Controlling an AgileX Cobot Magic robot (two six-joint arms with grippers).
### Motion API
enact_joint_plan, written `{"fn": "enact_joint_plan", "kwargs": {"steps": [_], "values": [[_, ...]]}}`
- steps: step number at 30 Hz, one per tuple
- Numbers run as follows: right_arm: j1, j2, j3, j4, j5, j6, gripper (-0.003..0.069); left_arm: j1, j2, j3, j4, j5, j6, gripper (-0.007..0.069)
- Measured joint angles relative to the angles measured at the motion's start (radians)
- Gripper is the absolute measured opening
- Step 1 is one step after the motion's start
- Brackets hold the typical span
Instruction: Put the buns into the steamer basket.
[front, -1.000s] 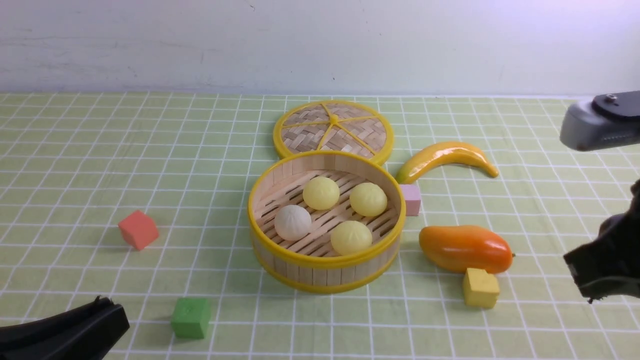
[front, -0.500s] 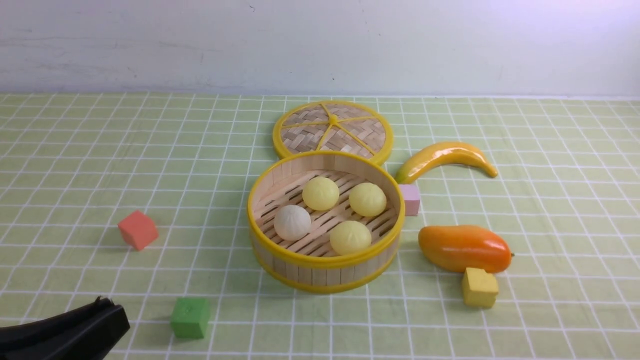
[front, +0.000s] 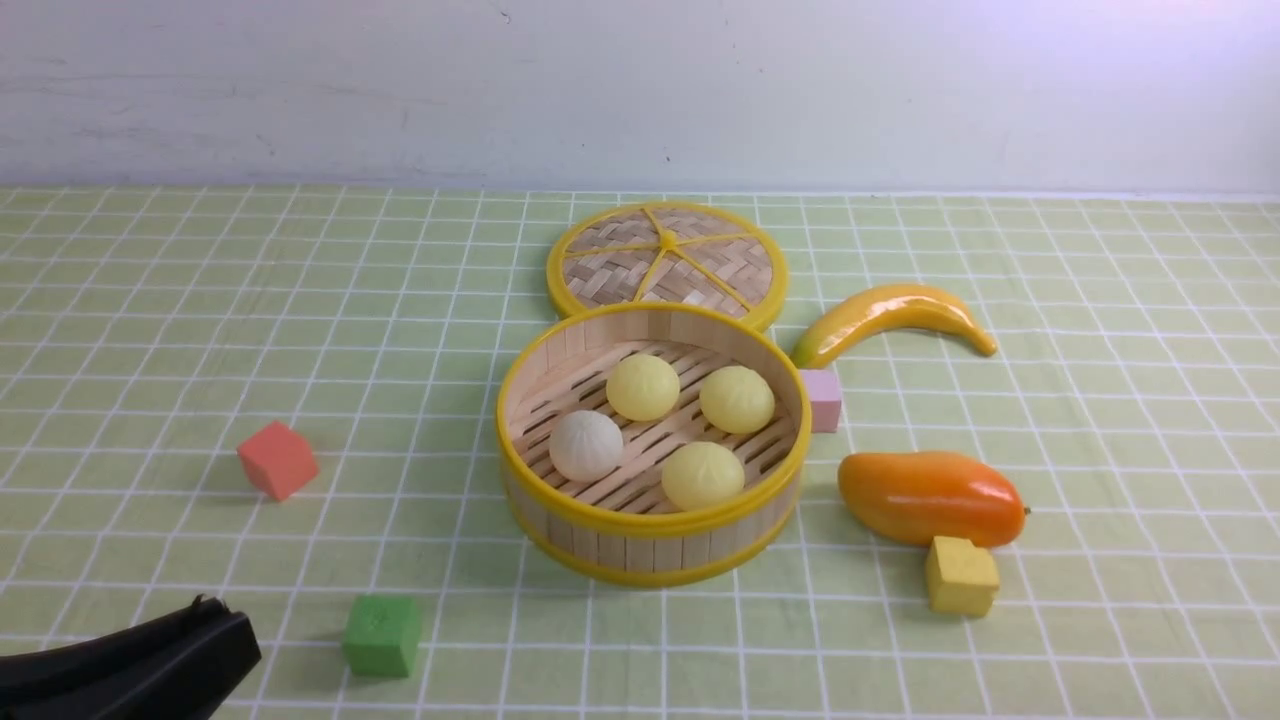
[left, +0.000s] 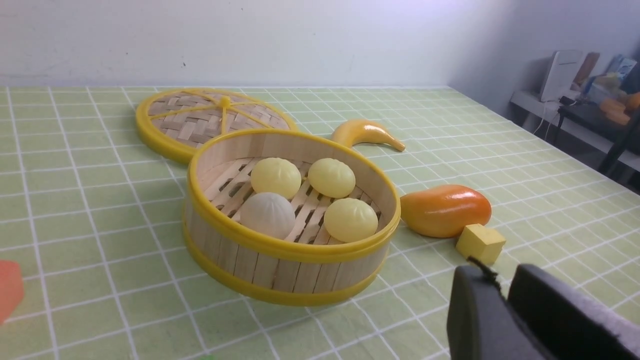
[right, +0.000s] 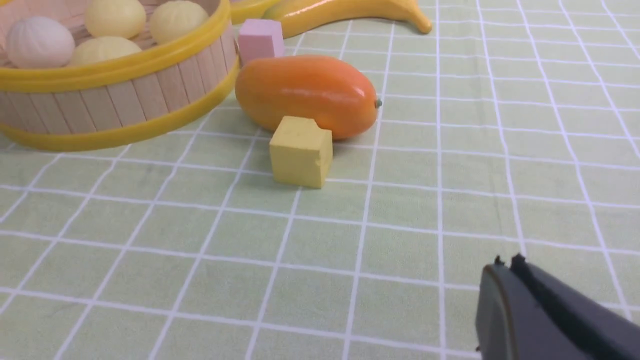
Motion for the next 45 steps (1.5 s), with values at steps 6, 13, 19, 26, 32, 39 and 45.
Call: {"fn": "enact_joint_plan", "kwargs": {"steps": [6, 13, 19, 26, 32, 39, 45], "values": [[-0.001, 0.0, 0.0, 0.0, 0.001, 0.0, -0.001, 0.0, 0.0, 0.0, 0.0, 0.0, 0.0, 0.0102], [-0.001, 0.0, 0.0, 0.0, 0.001, 0.0, -0.001, 0.0, 0.0, 0.0, 0.0, 0.0, 0.0, 0.0102], [-0.001, 0.0, 0.0, 0.0, 0.001, 0.0, -0.0006, 0.001, 0.0, 0.018, 0.0, -0.091, 0.0, 0.0095], [-0.001, 0.0, 0.0, 0.002, 0.002, 0.0, -0.0001, 0.214, -0.134, 0.111, 0.021, -0.126, -0.003, -0.0013], [-0.001, 0.0, 0.0, 0.002, 0.002, 0.0, 0.0001, 0.491, -0.333, 0.247, 0.123, 0.118, -0.185, -0.0013], [-0.001, 0.0, -0.001, 0.003, 0.002, 0.0, 0.0005, 0.531, -0.341, 0.26, 0.202, 0.319, -0.365, -0.0013], [-0.001, 0.0, -0.001, 0.003, 0.002, 0.0, 0.0011, 0.531, -0.341, 0.26, 0.202, 0.32, -0.51, -0.0013]]}}
